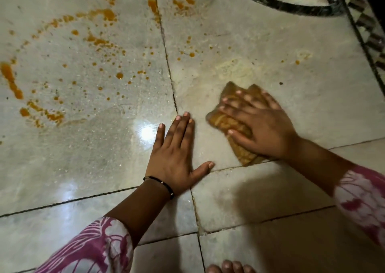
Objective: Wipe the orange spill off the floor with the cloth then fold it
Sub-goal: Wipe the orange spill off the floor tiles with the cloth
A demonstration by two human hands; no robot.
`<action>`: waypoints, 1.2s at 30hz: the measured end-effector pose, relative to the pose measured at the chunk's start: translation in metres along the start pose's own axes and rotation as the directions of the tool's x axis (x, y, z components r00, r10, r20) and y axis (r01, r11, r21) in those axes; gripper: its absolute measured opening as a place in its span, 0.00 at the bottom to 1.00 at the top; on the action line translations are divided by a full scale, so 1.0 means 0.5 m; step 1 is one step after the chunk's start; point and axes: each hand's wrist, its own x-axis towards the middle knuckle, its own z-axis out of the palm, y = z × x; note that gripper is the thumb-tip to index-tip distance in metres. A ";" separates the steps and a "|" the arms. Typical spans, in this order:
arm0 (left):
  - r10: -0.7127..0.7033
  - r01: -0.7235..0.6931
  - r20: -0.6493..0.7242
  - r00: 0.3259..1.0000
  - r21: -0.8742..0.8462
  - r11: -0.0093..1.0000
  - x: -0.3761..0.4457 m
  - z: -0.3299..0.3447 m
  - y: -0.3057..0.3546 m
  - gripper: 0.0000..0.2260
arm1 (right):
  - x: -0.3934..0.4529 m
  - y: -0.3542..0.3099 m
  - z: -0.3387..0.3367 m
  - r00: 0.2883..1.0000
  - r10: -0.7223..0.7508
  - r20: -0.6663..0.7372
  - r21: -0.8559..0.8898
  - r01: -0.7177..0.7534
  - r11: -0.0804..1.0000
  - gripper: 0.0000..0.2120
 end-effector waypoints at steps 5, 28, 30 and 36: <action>-0.013 0.013 0.023 1.000 0.001 1.000 -0.001 -0.004 0.001 0.43 | 0.070 0.086 -0.015 0.943 0.332 -0.003 0.003 -0.332 0.943 0.32; 0.023 -0.023 -0.010 1.000 0.038 0.999 0.067 -0.001 0.027 0.46 | 0.021 0.182 -0.015 0.819 0.574 -0.005 0.071 -0.573 0.817 0.29; 0.031 -0.031 -0.013 0.999 0.026 0.999 0.067 -0.001 0.029 0.46 | 0.003 0.148 -0.012 0.924 0.382 0.012 0.047 -0.383 0.923 0.30; 0.031 -0.031 -0.005 1.000 -0.001 1.000 0.070 0.002 0.027 0.45 | -0.128 0.231 -0.037 0.957 0.266 0.113 -0.035 -0.263 0.964 0.35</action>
